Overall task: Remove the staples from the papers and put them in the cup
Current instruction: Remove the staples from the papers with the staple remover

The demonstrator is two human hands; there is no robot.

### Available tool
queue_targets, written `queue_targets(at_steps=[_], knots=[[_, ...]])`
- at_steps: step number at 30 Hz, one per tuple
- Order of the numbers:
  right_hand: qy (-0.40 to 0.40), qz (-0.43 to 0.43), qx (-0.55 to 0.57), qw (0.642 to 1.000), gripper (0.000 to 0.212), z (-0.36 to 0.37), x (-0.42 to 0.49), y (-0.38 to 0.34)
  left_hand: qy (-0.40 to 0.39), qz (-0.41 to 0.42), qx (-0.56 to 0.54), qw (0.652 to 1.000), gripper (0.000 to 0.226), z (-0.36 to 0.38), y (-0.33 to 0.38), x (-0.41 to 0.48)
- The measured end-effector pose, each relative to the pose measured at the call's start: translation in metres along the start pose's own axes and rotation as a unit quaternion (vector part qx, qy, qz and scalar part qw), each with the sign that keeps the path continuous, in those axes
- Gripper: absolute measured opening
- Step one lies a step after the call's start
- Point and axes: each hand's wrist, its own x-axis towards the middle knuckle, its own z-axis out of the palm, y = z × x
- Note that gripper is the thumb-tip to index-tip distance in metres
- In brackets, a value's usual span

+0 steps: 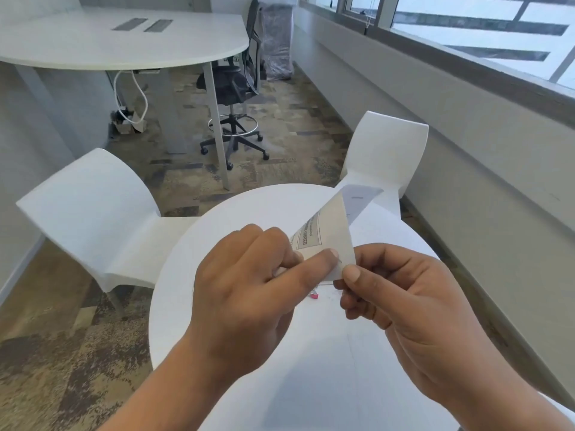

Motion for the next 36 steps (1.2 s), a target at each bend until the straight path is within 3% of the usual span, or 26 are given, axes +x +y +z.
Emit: queue_targets(at_steps=[7,13,17,19,22,25,28,31,33,36], knots=[[0.009,-0.012,0.004,1.0,0.017,-0.009,0.0,-0.003,0.009,0.001,-0.008,1.0,0.032,0.005,0.007,0.004],[0.027,-0.003,0.016,1.0,0.023,-0.014,-0.001,-0.002,0.026,-0.007,-0.022,0.999,0.018,0.006,0.014,0.005],[0.023,-0.005,0.01,1.0,0.013,-0.017,-0.001,-0.003,0.033,-0.013,-0.023,0.999,0.018,0.01,0.018,0.005],[0.023,-0.009,0.007,1.0,0.007,-0.018,-0.001,-0.003,0.025,-0.033,-0.041,0.998,0.016,0.011,0.019,0.005],[0.014,-0.01,0.016,1.0,0.015,-0.016,0.0,-0.003,-0.001,-0.105,-0.128,0.986,0.017,0.011,0.024,0.005],[0.01,-0.004,0.045,0.999,0.027,-0.011,0.003,-0.002,-0.022,-0.246,-0.225,0.943,0.015,0.01,0.031,0.01],[0.018,0.018,0.079,0.997,0.035,-0.007,0.008,0.002,-0.034,-0.391,-0.362,0.846,0.015,0.01,0.033,0.013],[0.023,0.02,0.091,0.995,0.044,-0.005,0.011,0.006,-0.048,-0.451,-0.448,0.77,0.015,0.009,0.03,0.014],[0.039,0.021,0.081,0.996,0.039,-0.004,0.014,0.008,-0.048,-0.469,-0.459,0.753,0.016,0.007,0.026,0.013],[0.064,0.028,0.071,0.995,0.029,-0.004,0.017,0.011,-0.042,-0.479,-0.438,0.759,0.016,0.006,0.021,0.012]])
